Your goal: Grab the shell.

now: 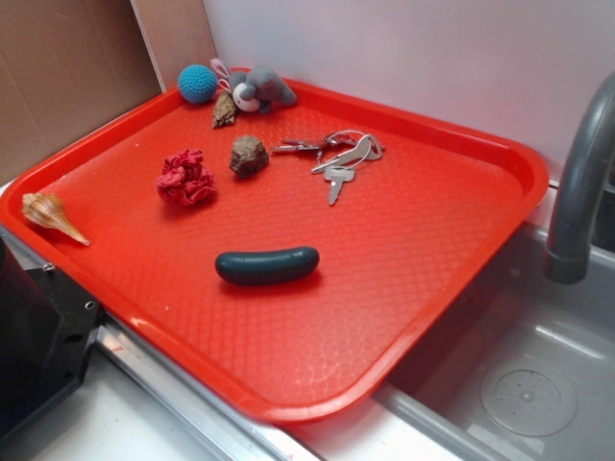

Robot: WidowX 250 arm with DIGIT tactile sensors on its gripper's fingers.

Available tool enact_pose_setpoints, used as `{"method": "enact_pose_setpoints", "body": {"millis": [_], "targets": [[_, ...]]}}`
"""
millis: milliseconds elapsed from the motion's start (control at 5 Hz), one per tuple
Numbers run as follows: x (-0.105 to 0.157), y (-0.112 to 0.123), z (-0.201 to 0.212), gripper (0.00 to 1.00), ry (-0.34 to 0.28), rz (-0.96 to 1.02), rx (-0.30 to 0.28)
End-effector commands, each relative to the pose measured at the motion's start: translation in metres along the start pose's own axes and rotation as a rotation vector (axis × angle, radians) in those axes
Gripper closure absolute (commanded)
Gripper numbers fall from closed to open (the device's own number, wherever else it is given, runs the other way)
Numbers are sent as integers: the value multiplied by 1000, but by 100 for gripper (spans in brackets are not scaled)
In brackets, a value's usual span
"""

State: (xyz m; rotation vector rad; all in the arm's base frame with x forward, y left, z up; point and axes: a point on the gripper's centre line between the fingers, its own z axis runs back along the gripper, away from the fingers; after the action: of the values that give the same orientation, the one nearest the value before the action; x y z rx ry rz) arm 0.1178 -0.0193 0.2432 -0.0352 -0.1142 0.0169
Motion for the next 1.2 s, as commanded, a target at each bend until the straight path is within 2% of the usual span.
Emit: {"method": "enact_pose_setpoints", "body": {"millis": [0,200,400,600,800,1000], "targets": [[0,0,0,0,0,0,0],[-6,51,-29,0,14,242,83],[-8,85,-54,0,-10,487,144],[-10,102,-93,0,-56,726,271],[-12,115,-124,0,-82,851,331],[-2,128,-158,0,-48,959,329]]}}
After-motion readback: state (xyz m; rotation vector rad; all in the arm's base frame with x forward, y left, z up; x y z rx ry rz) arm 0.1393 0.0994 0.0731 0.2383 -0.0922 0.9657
